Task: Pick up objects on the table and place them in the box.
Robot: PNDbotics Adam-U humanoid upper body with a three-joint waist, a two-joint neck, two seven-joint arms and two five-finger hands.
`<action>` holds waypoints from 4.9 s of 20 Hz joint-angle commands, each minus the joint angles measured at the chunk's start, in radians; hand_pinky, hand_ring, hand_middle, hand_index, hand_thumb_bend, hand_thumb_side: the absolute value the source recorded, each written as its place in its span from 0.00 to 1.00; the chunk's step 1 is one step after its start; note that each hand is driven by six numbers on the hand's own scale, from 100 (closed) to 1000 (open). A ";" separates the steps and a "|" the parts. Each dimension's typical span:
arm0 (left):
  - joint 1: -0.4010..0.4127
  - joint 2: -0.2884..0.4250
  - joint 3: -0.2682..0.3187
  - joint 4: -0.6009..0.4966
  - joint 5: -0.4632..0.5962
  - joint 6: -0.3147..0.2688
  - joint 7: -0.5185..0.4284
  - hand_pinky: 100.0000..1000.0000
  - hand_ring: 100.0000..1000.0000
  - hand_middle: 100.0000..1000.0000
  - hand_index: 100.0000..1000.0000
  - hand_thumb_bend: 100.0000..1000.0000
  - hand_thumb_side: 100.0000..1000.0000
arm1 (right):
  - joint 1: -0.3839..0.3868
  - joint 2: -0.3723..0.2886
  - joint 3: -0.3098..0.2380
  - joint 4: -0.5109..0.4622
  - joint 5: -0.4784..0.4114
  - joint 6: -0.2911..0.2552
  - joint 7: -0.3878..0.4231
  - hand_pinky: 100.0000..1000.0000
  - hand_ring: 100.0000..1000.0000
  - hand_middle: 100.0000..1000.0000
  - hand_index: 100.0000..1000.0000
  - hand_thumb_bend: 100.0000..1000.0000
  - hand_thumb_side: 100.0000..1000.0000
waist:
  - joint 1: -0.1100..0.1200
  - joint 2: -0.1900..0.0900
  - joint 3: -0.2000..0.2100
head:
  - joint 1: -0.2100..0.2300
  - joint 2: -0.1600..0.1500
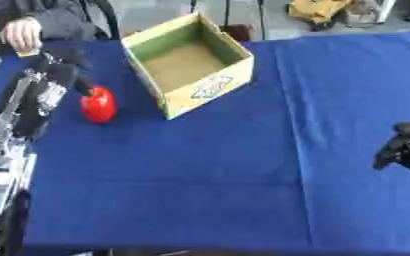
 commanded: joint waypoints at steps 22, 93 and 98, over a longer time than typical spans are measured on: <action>-0.008 0.359 0.013 0.058 -0.573 -0.115 0.033 0.57 0.59 0.70 0.84 0.89 0.46 | -0.002 -0.018 -0.003 -0.021 0.003 0.001 0.002 0.43 0.48 0.46 0.68 0.00 0.71 | 0.008 -0.018 -0.009 | 0.009 -0.001; -0.407 0.398 -0.242 0.823 -1.012 -0.232 -0.106 0.14 0.45 0.60 0.78 0.10 0.12 | 0.002 -0.020 0.016 -0.021 0.004 0.012 0.020 0.43 0.48 0.46 0.68 0.00 0.75 | 0.014 -0.022 -0.056 | 0.032 0.011; -0.416 0.429 -0.222 0.787 -0.944 -0.222 -0.118 0.10 0.43 0.59 0.77 0.03 0.10 | 0.003 -0.020 0.015 -0.021 0.005 0.014 0.019 0.43 0.48 0.46 0.68 0.00 0.75 | 0.016 -0.025 -0.056 | 0.031 0.012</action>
